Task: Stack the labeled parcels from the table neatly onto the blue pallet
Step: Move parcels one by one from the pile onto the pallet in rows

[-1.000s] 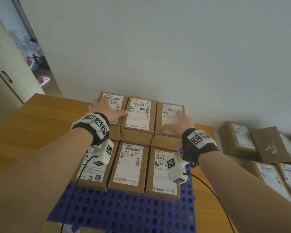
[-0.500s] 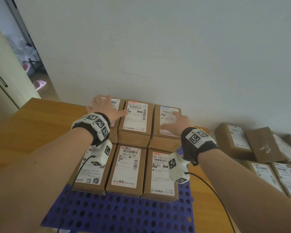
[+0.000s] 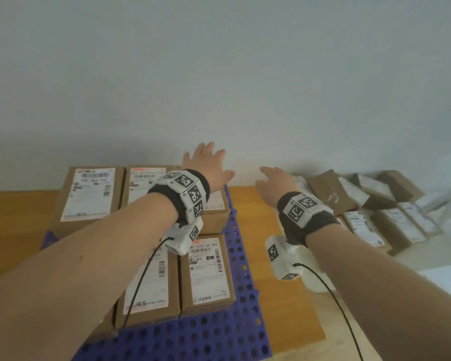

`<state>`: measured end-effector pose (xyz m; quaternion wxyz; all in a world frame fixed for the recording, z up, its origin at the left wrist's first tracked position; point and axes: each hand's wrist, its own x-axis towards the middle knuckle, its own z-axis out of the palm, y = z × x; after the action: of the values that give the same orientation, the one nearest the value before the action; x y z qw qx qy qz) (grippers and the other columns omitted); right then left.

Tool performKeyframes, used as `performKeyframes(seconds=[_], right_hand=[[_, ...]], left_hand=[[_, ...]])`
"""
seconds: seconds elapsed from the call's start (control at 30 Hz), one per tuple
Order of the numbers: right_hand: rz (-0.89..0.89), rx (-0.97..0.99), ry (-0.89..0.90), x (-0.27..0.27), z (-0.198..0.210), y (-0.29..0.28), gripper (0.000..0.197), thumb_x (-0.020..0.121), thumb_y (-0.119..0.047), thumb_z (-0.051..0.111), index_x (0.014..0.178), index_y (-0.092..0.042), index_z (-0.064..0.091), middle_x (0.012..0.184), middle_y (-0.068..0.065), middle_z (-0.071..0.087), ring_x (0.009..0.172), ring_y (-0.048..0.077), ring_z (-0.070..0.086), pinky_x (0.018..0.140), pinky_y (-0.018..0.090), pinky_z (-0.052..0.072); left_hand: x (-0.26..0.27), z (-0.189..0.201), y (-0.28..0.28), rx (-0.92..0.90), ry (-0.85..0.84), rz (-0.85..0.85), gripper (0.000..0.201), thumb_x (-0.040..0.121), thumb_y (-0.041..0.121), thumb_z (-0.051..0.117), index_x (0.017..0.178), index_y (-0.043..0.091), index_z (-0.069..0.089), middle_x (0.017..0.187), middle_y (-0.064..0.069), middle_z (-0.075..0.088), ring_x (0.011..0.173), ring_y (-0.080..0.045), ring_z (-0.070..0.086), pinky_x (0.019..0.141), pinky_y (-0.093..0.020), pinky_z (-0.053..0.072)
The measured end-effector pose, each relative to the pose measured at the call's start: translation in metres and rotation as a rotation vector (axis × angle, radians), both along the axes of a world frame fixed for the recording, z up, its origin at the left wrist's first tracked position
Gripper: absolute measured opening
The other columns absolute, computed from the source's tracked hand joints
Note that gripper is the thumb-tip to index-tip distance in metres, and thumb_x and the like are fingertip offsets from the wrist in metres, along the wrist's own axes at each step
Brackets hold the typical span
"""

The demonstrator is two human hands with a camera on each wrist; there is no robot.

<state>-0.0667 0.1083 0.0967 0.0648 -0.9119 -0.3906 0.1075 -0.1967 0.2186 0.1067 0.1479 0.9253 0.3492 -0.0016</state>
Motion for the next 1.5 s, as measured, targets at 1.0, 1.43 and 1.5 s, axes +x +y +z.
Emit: performKeyframes(seconds=[1.0, 1.43, 1.5], right_hand=[[-0.268, 0.099, 0.06, 0.237, -0.007, -0.33, 0.04, 0.096, -0.026, 0.039, 0.136, -0.023, 0.043, 0.144, 0.006, 0.043, 0.131, 0.029, 0.04, 0.109, 0.044, 0.034], [-0.131, 0.097, 0.172, 0.314, -0.044, -0.281, 0.03, 0.091, -0.024, 0.037, 0.116, -0.022, 0.053, 0.115, 0.008, 0.06, 0.105, 0.029, 0.054, 0.091, 0.046, 0.047], [-0.135, 0.081, 0.186, 0.328, -0.047, -0.267, 0.034, 0.091, -0.023, 0.038, 0.122, -0.024, 0.052, 0.119, 0.008, 0.06, 0.108, 0.029, 0.054, 0.092, 0.045, 0.047]], left_hand=[[0.292, -0.022, -0.311, 0.11, 0.073, -0.32, 0.054, 0.091, 0.044, 0.045, 0.141, 0.027, 0.035, 0.148, -0.003, 0.034, 0.137, -0.025, 0.029, 0.109, -0.05, 0.026], [0.348, -0.05, -0.27, 0.082, 0.139, -0.08, 0.063, 0.091, 0.043, 0.048, 0.146, 0.021, 0.026, 0.156, -0.007, 0.019, 0.142, -0.028, 0.022, 0.112, -0.049, 0.024], [0.359, -0.054, -0.254, 0.096, 0.136, -0.066, 0.064, 0.091, 0.044, 0.048, 0.146, 0.021, 0.027, 0.156, -0.008, 0.019, 0.141, -0.029, 0.022, 0.112, -0.048, 0.024]])
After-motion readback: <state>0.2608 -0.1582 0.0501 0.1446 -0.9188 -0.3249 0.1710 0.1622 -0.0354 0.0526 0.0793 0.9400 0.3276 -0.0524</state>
